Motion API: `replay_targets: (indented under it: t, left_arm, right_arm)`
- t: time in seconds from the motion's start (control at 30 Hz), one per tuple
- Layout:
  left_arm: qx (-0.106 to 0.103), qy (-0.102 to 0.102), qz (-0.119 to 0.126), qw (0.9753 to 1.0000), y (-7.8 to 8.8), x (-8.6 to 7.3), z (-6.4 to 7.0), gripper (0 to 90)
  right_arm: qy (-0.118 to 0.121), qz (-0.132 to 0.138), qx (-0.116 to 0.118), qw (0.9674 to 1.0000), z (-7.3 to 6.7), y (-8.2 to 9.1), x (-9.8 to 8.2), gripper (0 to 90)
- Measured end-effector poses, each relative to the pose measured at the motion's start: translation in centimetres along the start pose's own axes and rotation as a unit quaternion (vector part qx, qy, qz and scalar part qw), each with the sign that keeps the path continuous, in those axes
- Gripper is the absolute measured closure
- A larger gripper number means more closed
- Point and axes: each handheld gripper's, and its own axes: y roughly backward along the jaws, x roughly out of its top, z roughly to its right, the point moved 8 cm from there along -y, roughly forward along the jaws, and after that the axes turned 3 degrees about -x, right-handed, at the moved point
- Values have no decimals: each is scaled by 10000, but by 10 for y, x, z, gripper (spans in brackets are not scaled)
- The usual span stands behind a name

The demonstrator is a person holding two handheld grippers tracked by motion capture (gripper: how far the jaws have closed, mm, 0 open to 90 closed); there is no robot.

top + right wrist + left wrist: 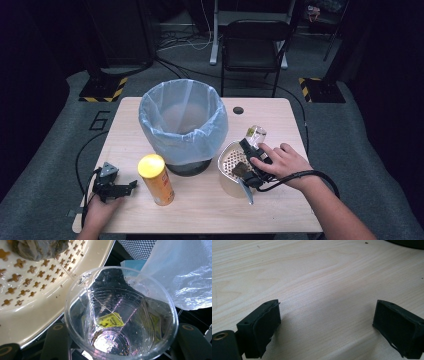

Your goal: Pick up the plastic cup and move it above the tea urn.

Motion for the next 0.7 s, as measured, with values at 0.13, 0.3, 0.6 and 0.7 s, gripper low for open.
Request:
replay_targets:
  t: [0.13,0.3,0.6,0.7]
  left_arm:
    - [1,2,3,10000,0,0,0,72]
    - [1,0,3,10000,0,0,0,72]
    - [2,0,4,10000,0,0,0,72]
    - [6,-5,10,10000,0,0,0,72]
  right_arm:
    - [-3,1,13,10000,0,0,0,407]
    - [-5,19,17,10000,1,0,1,408]
    - [-24,26,1,10000,1,1,1,408]
    - [-17,30,6,10000,2,1,0,407]
